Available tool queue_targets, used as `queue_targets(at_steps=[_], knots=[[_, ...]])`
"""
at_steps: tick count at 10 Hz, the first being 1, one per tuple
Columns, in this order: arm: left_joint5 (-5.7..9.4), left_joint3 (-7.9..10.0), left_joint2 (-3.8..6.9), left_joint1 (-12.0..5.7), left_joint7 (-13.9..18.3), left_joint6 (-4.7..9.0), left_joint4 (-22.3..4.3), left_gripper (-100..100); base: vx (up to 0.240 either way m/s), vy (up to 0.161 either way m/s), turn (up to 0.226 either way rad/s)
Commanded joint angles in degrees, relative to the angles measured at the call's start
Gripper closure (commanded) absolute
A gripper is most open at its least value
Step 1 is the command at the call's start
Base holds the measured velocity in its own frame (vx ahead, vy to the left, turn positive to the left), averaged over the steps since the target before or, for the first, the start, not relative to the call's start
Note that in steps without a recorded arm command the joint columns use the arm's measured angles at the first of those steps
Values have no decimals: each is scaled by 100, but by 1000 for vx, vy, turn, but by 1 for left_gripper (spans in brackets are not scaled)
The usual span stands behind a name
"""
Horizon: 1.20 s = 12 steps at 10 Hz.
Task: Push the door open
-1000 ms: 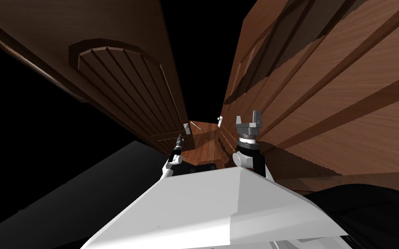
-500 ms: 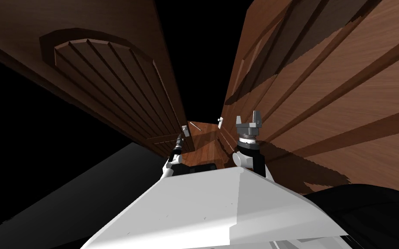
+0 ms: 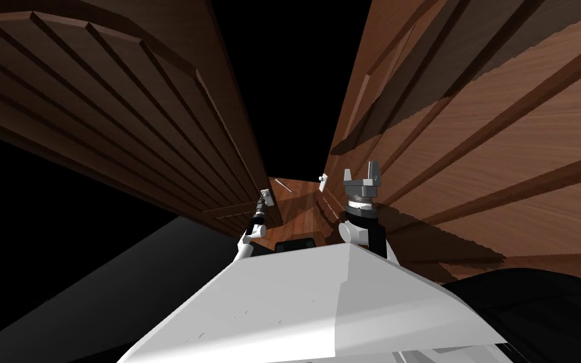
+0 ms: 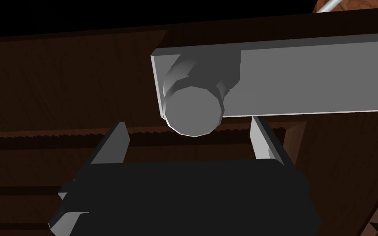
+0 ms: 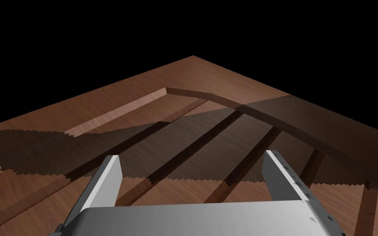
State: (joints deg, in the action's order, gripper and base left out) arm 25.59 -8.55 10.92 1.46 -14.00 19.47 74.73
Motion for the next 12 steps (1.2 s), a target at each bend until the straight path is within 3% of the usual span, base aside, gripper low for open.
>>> queue_targets(at_steps=[1,3,4,9,12], knots=[[-14,24,-14,-32,7,33,-53,-100,202,5,-24],[-17,29,-21,-36,4,32,-55,-100,144,-5,-13],[-17,29,-21,-36,4,32,-55,100,-11,2,6],[-17,29,-21,-36,4,32,-55,100,-17,1,-1],[100,32,-93,-120,-190,55,-172,100,147,12,112]])
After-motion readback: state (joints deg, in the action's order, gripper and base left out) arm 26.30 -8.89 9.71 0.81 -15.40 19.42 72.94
